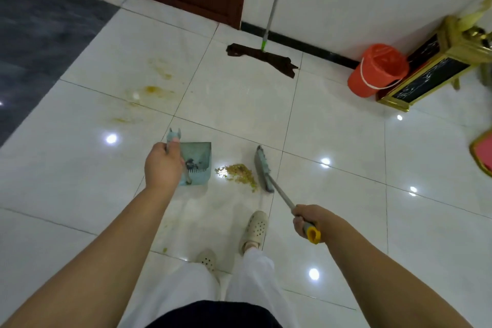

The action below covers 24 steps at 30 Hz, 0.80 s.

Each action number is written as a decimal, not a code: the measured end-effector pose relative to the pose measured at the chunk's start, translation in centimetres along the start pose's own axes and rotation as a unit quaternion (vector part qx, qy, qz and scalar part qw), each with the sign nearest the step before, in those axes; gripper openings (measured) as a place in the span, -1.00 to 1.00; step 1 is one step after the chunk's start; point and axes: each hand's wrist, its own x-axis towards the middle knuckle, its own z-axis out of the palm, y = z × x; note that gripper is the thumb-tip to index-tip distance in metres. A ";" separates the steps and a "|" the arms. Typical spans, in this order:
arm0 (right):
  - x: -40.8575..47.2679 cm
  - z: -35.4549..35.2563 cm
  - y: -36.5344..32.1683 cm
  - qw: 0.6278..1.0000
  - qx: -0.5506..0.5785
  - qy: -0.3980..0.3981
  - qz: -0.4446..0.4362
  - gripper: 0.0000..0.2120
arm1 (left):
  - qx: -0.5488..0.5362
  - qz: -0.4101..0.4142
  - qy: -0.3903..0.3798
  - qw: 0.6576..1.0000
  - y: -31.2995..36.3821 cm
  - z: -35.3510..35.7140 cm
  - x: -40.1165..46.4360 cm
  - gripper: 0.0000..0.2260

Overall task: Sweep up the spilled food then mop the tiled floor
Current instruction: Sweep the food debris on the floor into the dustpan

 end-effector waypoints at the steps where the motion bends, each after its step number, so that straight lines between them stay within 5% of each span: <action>1: 0.1 0.1 -0.2 1.000 -0.001 0.005 0.002 -0.91 | -0.003 -0.003 0.003 1.000 -0.2 -0.2 0.0 -0.60; 8: 2.5 5.9 -0.2 0.999 -0.043 -0.008 0.017 -0.91 | -0.013 -0.032 0.013 0.999 -2.6 -2.2 0.3 -0.62; 24: 0.9 13.3 -3.6 0.965 0.234 -0.119 0.021 -0.82 | 0.004 -0.042 0.055 0.998 -4.4 -4.6 1.2 -0.61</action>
